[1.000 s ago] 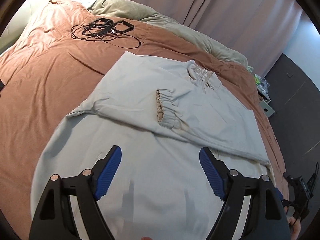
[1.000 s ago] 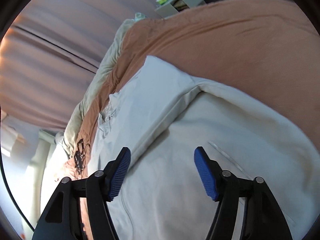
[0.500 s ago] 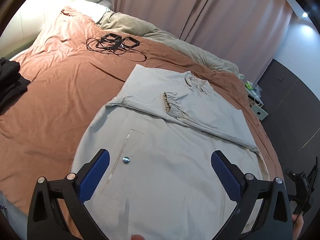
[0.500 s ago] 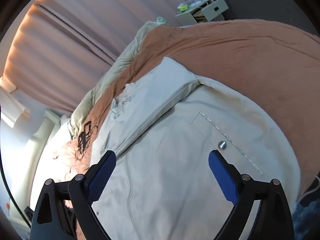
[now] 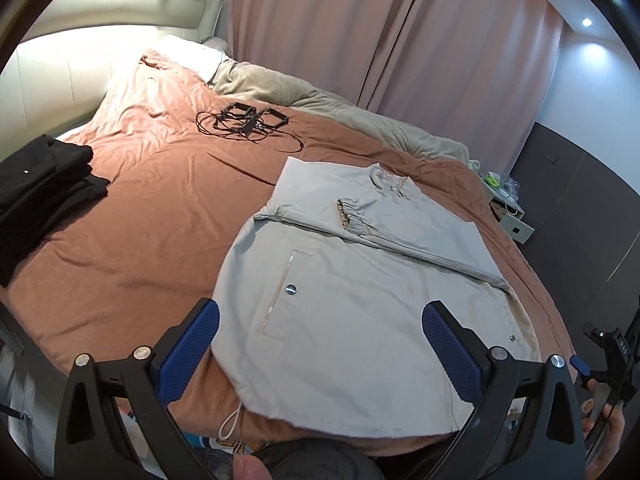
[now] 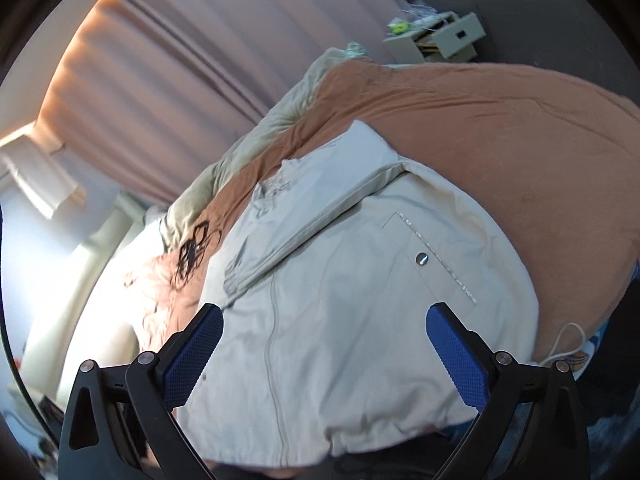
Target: Fold large clothes
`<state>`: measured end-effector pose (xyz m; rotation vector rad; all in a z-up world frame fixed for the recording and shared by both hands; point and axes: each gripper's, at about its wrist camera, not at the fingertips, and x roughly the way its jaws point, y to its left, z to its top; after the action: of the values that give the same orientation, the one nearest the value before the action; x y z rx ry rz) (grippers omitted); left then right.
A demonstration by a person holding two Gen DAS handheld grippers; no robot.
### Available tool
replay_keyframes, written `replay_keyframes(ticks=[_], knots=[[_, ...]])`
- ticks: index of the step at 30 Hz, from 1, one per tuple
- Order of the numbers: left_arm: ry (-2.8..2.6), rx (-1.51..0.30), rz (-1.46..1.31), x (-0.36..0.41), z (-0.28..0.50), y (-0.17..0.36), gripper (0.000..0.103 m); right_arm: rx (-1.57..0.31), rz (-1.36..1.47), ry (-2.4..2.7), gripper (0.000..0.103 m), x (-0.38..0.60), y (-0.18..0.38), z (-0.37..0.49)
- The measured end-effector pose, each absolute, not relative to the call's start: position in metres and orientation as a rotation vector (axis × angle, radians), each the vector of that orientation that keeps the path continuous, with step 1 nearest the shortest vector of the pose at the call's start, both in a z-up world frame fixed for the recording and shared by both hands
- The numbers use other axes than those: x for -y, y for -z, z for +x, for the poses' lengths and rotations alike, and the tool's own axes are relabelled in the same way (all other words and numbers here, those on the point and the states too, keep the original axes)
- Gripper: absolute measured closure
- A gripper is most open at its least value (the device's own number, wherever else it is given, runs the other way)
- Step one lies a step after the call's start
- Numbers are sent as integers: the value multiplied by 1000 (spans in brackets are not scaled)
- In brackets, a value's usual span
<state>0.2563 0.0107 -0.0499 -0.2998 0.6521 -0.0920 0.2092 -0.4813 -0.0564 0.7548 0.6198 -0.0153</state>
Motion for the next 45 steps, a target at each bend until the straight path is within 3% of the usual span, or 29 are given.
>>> replay_keyframes(ticks=[20, 35, 37, 39, 41, 43, 45], knots=[[4, -671, -285, -50, 174, 89, 0, -570, 584, 16, 0, 471, 65, 131], [7, -740, -407, -91, 200, 137, 0, -714, 540, 96, 0, 482, 116, 143], [20, -753, -416, -89, 211, 144, 6, -717, 552, 109, 1, 484, 121, 147], [33, -771, -422, -87, 222, 151, 11, -719, 567, 129, 7, 489, 128, 151], [46, -794, -426, -83, 234, 159, 18, -729, 586, 145, 23, 494, 136, 155], [56, -820, -427, -80, 247, 169, 21, -741, 606, 160, 31, 502, 144, 159], [70, -839, -434, -77, 259, 178, 24, -749, 626, 178, 32, 512, 152, 162]])
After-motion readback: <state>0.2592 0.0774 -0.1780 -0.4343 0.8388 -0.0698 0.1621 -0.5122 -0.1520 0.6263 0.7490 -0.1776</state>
